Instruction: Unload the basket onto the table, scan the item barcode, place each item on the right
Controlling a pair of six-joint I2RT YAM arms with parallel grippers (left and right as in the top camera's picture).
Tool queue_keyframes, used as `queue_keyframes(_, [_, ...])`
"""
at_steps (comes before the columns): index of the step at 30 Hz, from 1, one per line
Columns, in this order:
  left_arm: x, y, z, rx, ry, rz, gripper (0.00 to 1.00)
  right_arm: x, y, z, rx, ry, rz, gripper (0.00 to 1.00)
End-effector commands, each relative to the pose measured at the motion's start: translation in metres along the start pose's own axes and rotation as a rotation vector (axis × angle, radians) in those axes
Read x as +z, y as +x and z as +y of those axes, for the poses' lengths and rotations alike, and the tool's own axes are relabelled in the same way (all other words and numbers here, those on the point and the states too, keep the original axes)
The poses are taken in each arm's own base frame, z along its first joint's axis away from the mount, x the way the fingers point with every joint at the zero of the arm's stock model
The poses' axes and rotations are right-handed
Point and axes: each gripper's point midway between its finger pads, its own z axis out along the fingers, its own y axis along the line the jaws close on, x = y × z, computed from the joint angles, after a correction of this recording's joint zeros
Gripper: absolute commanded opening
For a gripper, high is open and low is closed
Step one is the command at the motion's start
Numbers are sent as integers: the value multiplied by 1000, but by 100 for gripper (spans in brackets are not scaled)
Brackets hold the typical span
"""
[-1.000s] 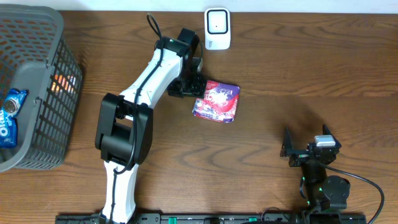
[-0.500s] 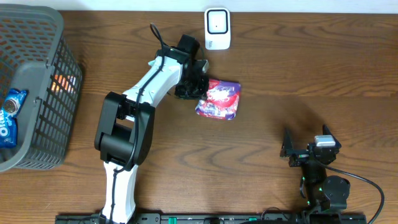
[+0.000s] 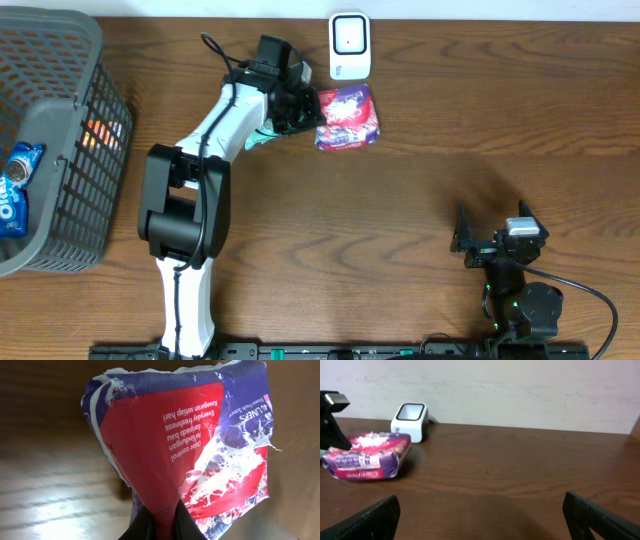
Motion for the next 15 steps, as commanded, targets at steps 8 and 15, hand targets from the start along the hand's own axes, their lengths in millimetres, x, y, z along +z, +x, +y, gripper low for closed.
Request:
queue_keyframes(8, [13, 44, -26, 175, -28, 120, 8, 0, 1, 1, -8, -5, 3, 99])
queue_keyframes(15, [10, 31, -19, 182, -65, 73, 50, 0, 1, 1, -8, -5, 3, 99])
